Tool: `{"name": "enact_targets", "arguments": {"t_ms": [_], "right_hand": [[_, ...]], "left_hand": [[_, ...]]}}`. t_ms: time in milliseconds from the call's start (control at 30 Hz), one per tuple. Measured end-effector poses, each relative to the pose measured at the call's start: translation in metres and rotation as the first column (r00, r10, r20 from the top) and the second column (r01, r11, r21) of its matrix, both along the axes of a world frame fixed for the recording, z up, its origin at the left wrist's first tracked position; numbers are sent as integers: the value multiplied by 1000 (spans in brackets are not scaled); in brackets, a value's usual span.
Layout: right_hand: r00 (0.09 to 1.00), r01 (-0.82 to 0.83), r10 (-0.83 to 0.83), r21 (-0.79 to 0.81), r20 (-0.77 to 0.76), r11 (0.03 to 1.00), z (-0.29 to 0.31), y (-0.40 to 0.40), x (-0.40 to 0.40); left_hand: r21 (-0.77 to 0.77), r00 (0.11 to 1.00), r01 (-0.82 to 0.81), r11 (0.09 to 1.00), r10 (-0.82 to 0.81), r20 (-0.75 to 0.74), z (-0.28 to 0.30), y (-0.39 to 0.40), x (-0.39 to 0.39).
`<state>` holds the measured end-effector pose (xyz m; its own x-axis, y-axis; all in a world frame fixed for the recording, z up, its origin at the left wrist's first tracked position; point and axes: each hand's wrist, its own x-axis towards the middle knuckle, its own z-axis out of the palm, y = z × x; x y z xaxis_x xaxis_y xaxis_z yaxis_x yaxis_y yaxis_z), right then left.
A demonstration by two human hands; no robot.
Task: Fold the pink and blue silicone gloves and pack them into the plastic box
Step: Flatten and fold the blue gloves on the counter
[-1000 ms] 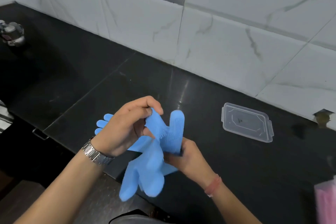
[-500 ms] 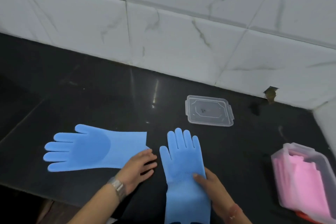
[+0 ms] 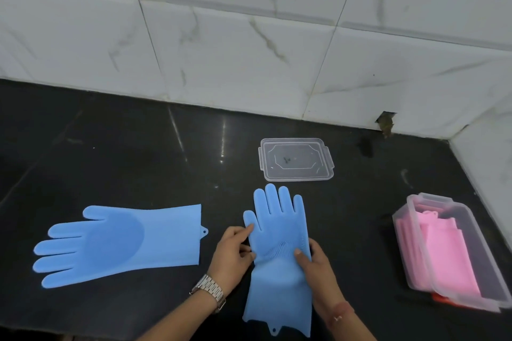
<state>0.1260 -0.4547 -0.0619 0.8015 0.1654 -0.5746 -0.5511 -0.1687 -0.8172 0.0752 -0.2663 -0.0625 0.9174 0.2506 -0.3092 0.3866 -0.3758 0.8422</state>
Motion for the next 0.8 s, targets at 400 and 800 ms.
{"name": "enact_targets", "arguments": {"t_ms": [400, 800], "right_hand": [[999, 1, -1, 5, 39, 1000, 10, 11, 46], [863, -178, 407, -574, 299, 799, 9, 7, 35]], "left_hand": [[121, 995, -75, 990, 66, 76, -8, -5, 55], [326, 995, -36, 945, 5, 95, -22, -2, 76]]}}
